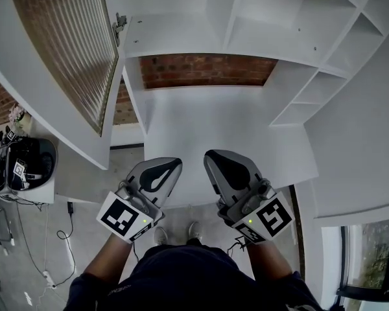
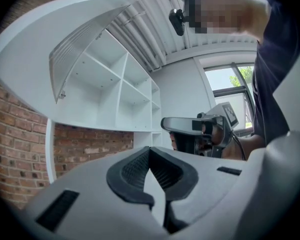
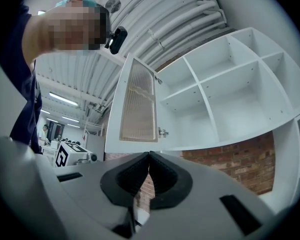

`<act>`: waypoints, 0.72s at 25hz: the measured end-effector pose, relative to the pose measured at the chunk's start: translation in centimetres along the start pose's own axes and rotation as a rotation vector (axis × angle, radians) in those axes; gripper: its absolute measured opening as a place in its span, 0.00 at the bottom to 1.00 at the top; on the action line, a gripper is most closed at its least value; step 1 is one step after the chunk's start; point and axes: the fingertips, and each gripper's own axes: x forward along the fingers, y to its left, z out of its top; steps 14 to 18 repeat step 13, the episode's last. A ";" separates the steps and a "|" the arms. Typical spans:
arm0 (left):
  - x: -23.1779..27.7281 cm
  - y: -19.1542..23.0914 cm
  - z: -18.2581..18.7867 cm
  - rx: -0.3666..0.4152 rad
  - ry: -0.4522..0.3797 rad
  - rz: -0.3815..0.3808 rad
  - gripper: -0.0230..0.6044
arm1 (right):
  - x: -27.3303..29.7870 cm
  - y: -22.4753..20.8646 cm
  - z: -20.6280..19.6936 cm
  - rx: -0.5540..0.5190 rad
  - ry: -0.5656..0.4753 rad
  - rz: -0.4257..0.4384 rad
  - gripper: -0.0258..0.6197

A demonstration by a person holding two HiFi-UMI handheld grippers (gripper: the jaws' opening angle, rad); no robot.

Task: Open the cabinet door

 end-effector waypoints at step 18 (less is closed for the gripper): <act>0.0 0.4 0.4 0.000 -0.016 0.019 0.04 | 0.6 -0.1 -0.5 0.001 0.023 0.021 0.08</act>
